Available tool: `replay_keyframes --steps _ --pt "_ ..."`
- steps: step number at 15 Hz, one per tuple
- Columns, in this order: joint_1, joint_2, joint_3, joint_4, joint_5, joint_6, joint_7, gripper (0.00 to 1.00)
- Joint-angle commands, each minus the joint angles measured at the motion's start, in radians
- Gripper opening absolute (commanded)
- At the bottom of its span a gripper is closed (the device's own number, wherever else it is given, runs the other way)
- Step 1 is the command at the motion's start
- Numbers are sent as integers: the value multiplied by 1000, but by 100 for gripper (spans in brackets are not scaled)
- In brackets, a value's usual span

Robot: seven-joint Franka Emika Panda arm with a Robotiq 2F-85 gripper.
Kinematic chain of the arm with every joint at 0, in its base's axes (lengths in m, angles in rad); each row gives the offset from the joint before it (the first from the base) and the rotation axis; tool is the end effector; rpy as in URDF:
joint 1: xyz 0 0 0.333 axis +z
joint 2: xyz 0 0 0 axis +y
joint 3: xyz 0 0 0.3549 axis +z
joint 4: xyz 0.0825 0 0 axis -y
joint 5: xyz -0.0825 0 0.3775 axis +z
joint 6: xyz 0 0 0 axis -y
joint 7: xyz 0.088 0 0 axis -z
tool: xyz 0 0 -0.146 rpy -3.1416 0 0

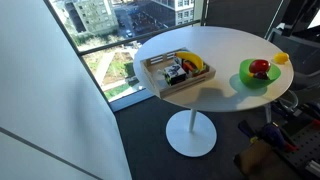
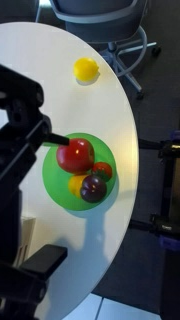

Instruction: Put the plastic lemon in the bowl

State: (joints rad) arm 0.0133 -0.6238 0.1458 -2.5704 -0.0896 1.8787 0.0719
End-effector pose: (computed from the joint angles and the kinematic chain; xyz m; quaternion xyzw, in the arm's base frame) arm 0.3169 0.0424 0.4550 0.9948 0.0434 -0.0282 0.0879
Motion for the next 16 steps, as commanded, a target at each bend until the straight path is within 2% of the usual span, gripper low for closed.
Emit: replay_keyframes --steps 1,10,16 --pt "19 2 -16 2 -9 -3 9 100" --pt "15 3 -20 12 -8 1 13 100" --pt "-3 30 -53 45 -1 5 13 100"
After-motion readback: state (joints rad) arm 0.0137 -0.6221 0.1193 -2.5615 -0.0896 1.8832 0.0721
